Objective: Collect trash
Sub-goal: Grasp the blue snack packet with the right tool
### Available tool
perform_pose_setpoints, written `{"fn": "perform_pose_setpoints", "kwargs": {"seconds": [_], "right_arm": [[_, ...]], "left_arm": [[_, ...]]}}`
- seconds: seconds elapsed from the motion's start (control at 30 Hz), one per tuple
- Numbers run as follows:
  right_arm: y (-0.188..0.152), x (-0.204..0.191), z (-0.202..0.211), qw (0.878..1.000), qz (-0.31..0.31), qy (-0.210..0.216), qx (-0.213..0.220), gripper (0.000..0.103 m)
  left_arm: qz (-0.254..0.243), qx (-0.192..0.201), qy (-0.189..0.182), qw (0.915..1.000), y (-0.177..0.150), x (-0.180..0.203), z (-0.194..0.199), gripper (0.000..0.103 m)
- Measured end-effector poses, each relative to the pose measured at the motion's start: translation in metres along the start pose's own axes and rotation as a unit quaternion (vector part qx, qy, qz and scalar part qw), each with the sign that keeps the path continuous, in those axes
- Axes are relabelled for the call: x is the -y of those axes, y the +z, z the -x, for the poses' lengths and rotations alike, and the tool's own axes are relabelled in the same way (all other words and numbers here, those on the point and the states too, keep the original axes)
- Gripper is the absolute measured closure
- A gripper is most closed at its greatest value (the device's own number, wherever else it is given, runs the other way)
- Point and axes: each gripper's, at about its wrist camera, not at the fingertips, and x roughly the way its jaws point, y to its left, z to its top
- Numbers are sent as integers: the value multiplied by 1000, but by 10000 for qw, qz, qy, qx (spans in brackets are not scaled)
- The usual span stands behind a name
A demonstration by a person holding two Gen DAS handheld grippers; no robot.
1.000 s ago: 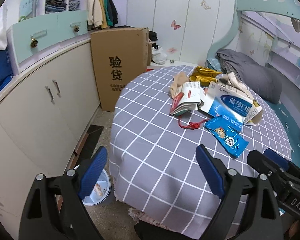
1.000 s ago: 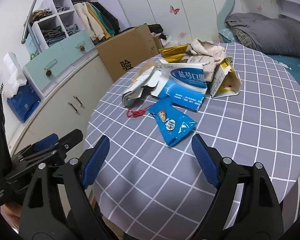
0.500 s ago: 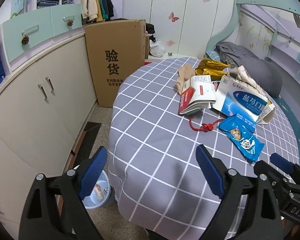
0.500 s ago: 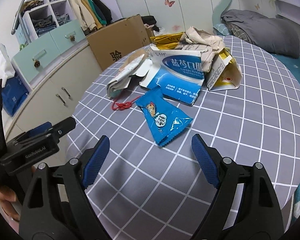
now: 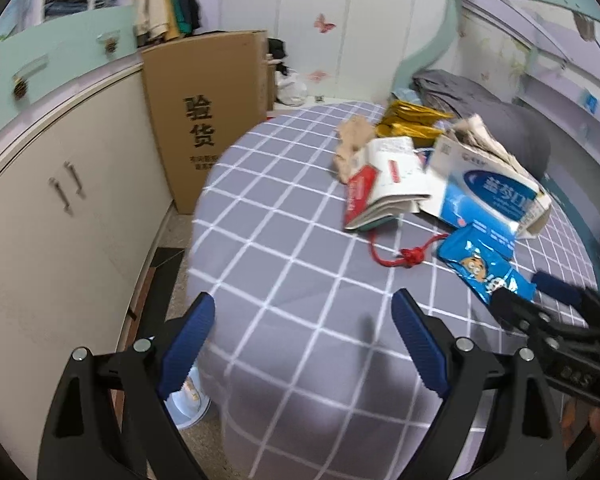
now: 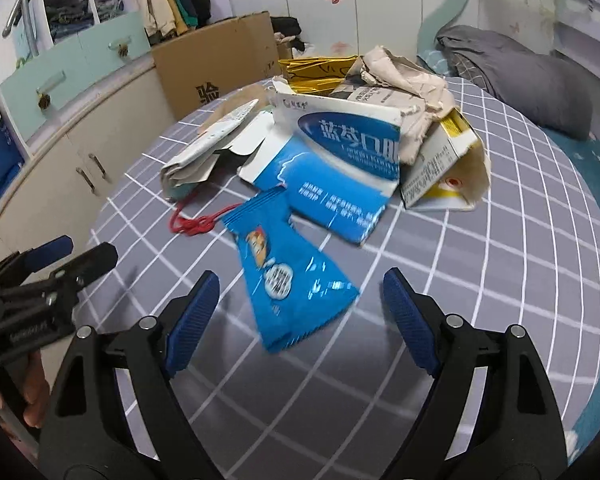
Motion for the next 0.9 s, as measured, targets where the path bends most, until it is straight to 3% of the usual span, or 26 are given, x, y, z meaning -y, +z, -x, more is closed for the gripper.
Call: {"fn": "perform_pose_setpoints", "kwargs": {"seconds": [0.07,0.13,0.23,0.37,0.43,0.6,0.67,0.73,0.9], "right_arm": [[4,-1,-4,9999,95,122,-53,31],[4,0,-6,9997,235,-13,-54,61],[1,7,-2,9996,160,227,-24,73],[-5,21,5,9991,-48,420,35,78],[-8,26,8,9988,-127,467,65,79],[-12,32,11,9981,-240,564,120,80],[-12,30,12,9979,-272,573,135,80],[-13,30,14,9976,-299,597,160,82],[-18,28,24,9969,-328,665,253,87]], "left_arm": [[-178,-24,-177,9997,5,9,-6,15],[-356,-68,-230,9991,9,18,-12,15],[-626,-112,-278,9976,16,36,-22,15],[-873,-157,-328,9955,19,54,-32,15],[-950,-193,-312,9948,20,61,-37,31],[-1019,-279,-331,9939,27,74,-50,42],[-1076,-283,-422,9929,28,78,-50,58],[-1130,-269,-417,9924,28,82,-48,92],[-908,-296,-600,9936,22,79,-40,97]]}}
